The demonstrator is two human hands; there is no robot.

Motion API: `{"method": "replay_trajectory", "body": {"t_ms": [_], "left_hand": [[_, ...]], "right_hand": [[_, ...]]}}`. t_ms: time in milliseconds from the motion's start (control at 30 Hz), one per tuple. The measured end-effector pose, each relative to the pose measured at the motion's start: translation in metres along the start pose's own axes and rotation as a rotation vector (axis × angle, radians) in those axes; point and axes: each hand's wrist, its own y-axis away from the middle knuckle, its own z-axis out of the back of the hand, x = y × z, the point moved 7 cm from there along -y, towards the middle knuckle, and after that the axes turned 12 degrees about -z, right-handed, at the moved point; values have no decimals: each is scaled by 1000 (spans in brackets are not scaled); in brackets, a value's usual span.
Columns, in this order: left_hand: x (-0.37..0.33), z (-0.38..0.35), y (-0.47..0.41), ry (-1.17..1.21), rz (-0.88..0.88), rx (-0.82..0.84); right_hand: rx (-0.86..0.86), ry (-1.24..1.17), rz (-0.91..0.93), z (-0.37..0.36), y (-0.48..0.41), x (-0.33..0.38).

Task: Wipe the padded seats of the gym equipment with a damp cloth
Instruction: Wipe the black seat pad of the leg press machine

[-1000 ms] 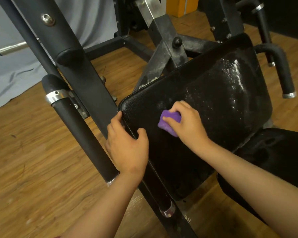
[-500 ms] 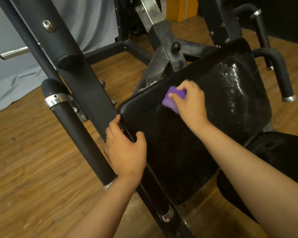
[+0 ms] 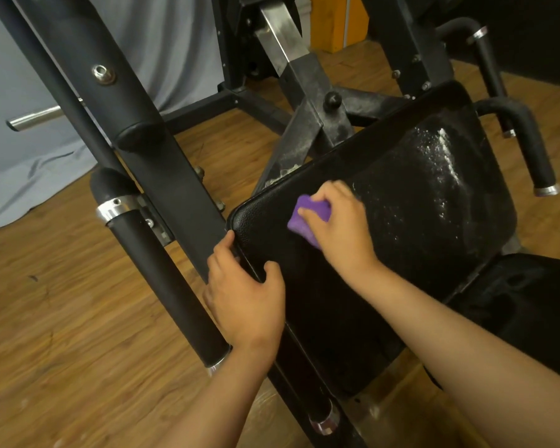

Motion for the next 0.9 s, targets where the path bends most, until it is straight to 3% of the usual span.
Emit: {"method": "replay_trajectory", "body": {"t_ms": [100,233,300,500,567,700,900], "left_hand": [[1,0,-1,8,4,1],[1,-1,-1,5,-5,5],[1,0,-1,4,-8,-1],[0,0,-1,13,-7,7],[0,0,-1,18,-14,4],[0,0,0,22,-12,13],[1,-1,-1,16,-14,19]], "right_hand": [[113,64,40,0,-9,1],[-102,6,-87,29,-39,-10],[-102,-3,-90,21,-27,-9],[358,84,163,-11,6,10],[239,133,132,14,-22,-6],[-128,102,-153,71,-67,-56],[-118,-116,-156,75,-68,-48]]}}
